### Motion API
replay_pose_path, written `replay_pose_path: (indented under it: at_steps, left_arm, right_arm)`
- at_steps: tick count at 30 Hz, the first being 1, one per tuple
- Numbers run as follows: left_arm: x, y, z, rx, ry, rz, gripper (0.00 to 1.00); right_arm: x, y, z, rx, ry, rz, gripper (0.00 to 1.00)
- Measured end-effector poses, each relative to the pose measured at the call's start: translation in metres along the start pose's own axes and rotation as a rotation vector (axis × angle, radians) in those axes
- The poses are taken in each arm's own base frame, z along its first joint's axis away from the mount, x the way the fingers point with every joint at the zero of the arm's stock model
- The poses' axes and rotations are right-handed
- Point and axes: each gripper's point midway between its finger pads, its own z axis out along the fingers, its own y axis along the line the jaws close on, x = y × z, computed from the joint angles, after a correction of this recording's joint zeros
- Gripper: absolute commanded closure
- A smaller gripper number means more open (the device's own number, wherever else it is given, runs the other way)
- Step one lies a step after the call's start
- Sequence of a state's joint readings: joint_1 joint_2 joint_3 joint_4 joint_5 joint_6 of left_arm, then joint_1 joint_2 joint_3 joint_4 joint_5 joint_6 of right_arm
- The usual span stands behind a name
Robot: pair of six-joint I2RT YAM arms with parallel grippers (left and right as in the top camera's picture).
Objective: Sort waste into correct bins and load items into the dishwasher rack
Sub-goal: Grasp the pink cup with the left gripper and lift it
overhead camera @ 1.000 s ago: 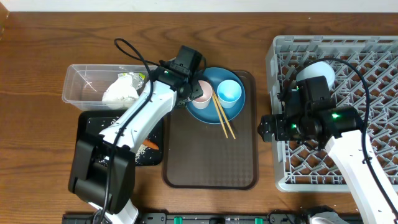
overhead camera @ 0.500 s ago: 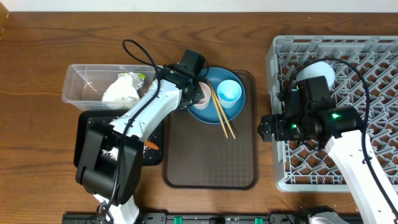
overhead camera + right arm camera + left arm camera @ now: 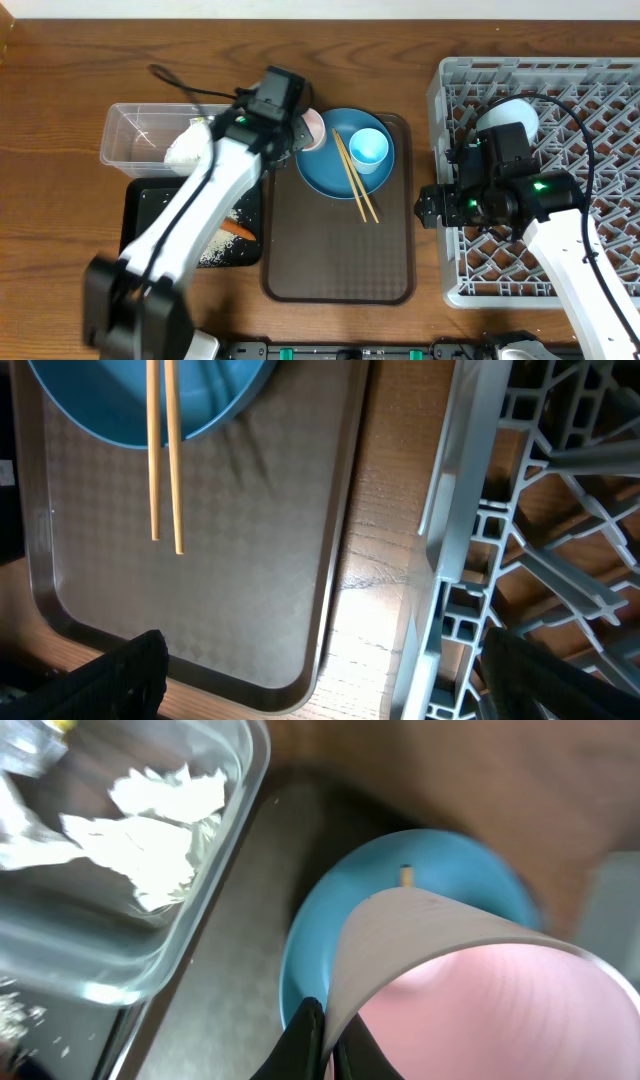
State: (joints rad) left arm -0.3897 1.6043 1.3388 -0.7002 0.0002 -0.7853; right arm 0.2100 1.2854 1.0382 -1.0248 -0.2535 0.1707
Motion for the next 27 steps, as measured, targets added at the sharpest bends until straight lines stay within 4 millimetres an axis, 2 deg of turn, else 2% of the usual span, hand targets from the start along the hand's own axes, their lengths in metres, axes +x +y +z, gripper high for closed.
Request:
replay_pose_path:
  at_steps: [3,7,10,14,17,22,27]
  left_arm:
    - [0.0,-0.004,-0.035,0.061,-0.018,0.019,0.94]
    - [0.016,-0.011,-0.069,0.159,0.035,0.084,0.94]
    - [0.032,-0.019,-0.081,0.235,0.103,0.147,0.94]
    - [0.055,-0.038,-0.092,0.379,0.212,0.251,0.94]
    - [0.069,-0.054,-0.102,0.5,0.286,0.315,0.94]
    - [0.088,-0.072,-0.122,0.673,0.377,0.396,0.93]
    - [0.101,-0.08,-0.139,0.784,0.447,0.435,0.94]
  right_arm:
    - [0.0,0.0,0.0,-0.002,0.0,0.0,0.01]
    - [0.001,0.008,0.0,-0.044,0.006,-0.029,0.01]
    - [0.004,0.025,-0.002,-0.145,0.016,-0.114,0.01]
    - [0.01,0.056,-0.01,-0.34,0.012,-0.279,0.01]
    - [0.017,0.073,-0.017,-0.453,0.001,-0.395,0.01]
    - [0.025,0.089,-0.032,-0.612,-0.034,-0.521,0.01]
    - [0.023,0.088,-0.044,-0.684,-0.089,-0.553,0.01]
